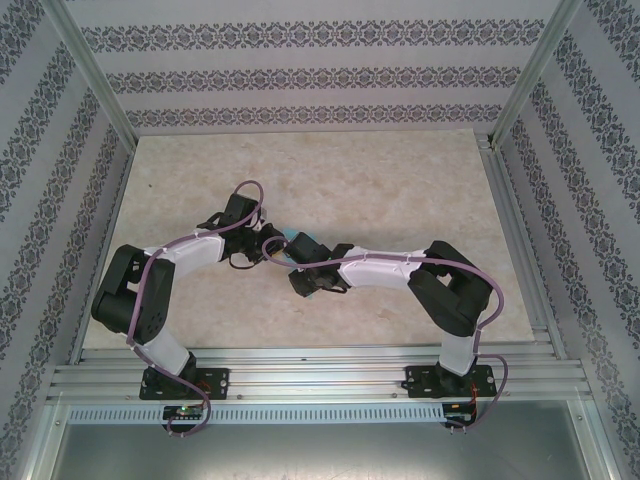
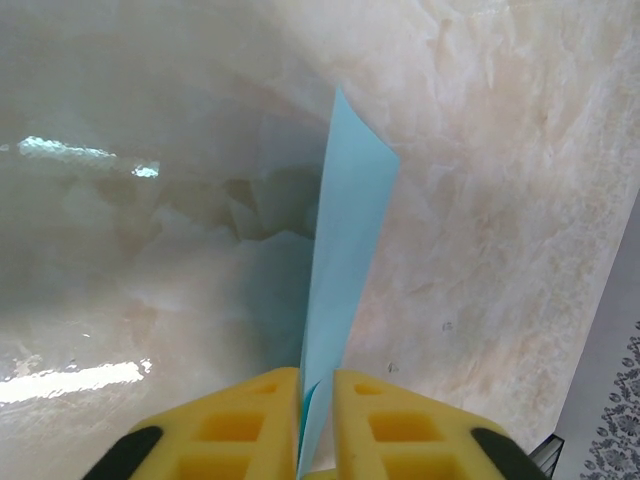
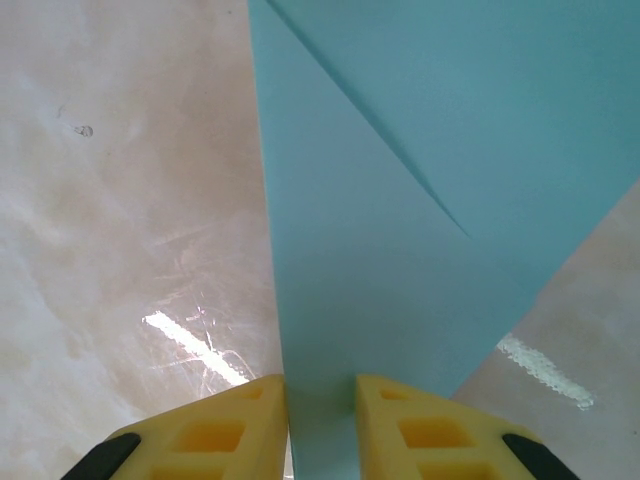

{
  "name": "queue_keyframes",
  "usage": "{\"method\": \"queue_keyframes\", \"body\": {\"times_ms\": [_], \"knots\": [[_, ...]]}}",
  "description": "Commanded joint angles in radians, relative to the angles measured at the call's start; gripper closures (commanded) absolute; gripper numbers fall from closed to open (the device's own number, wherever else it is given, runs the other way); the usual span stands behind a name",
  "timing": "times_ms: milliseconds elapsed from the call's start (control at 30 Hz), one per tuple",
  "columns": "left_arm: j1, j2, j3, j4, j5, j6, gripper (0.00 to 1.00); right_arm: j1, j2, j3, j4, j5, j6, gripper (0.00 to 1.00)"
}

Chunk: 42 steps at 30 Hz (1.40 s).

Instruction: Fold a paper plane with a square sheet of paper (fold left side to right side)

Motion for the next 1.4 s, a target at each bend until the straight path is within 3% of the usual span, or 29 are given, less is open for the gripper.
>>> {"method": "queue_keyframes", "body": {"times_ms": [0,167,400,1100,1367], "knots": [[0.006,0.012,0.025,0.024,0.02,0.021,0.89,-0.003,-0.007,0.0,-0.009,-0.011,-0.015,0.76],[0.006,-0.006,0.035,-0.016,0.008,0.043,0.93,-0.013,-0.025,-0.008,-0.005,-0.016,-0.019,0.75],[0.005,-0.022,0.035,-0.06,-0.003,0.063,0.85,-0.018,-0.016,-0.011,-0.017,-0.013,-0.022,0.75],[-0.001,-0.052,0.007,-0.079,0.037,0.079,0.85,-0.023,-0.008,-0.005,-0.014,-0.02,-0.018,0.75],[-0.001,-0.064,0.0,-0.124,-0.027,0.091,0.74,-0.024,-0.007,-0.007,-0.014,-0.024,-0.016,0.75]]}}
